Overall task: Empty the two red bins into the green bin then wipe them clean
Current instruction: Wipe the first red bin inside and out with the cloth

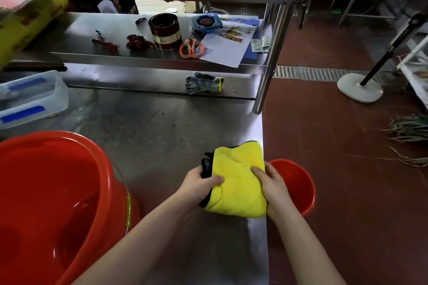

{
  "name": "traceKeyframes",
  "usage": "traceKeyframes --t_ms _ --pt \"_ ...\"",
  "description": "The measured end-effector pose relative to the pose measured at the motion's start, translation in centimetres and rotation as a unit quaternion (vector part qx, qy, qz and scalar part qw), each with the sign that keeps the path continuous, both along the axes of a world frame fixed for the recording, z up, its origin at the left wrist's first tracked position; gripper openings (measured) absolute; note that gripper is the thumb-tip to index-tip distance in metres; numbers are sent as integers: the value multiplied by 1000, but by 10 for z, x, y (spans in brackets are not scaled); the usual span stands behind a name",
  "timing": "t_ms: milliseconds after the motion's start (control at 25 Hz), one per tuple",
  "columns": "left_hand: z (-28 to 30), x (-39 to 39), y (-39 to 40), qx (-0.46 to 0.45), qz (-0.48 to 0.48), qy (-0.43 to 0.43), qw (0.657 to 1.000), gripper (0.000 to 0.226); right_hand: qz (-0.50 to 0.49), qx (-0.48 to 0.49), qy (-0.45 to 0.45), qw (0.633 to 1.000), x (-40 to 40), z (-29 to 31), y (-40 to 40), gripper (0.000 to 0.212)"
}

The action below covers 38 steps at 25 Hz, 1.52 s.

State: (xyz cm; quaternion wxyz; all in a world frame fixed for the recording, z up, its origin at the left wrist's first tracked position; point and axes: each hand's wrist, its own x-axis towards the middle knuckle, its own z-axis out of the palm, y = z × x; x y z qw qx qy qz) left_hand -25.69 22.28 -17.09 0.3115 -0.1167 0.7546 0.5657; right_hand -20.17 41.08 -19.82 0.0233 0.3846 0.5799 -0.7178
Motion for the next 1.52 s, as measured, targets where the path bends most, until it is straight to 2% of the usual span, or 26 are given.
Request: traceKeyframes --t_ms 80,160,320,440,520,640,800,920,1000,1200,1520 --pt "-8 -24 11 -53 -17 26 998 53 28 91 43 995 -22 -4 10 32" --pt "-14 -48 25 -86 -29 75 993 55 38 158 65 985 -45 -13 20 32" --pt "-29 -90 46 -96 -80 177 976 73 32 188 46 981 -95 -33 39 26" --pt "-48 -124 61 -135 -163 236 949 54 52 212 18 976 -129 -47 52 23" --pt "-58 -144 69 -149 -187 235 942 43 72 252 -7 965 -148 -54 59 31" --pt "-72 -171 78 -164 -204 231 937 42 69 287 -20 955 -175 -58 70 44" --pt "-87 -208 87 -198 -226 215 929 54 80 309 -14 948 -209 -61 76 46" --pt "-103 -219 89 -273 -285 177 902 68 106 326 -34 939 -218 -78 76 50" --pt "-112 -214 89 -269 -288 179 901 67 112 328 -51 937 -215 -90 76 52" --pt "-109 -206 86 -261 -272 217 901 55 111 348 -52 929 -203 -94 74 48" --pt "-68 -158 77 -234 -231 299 896 34 130 370 25 920 -163 -61 50 42"
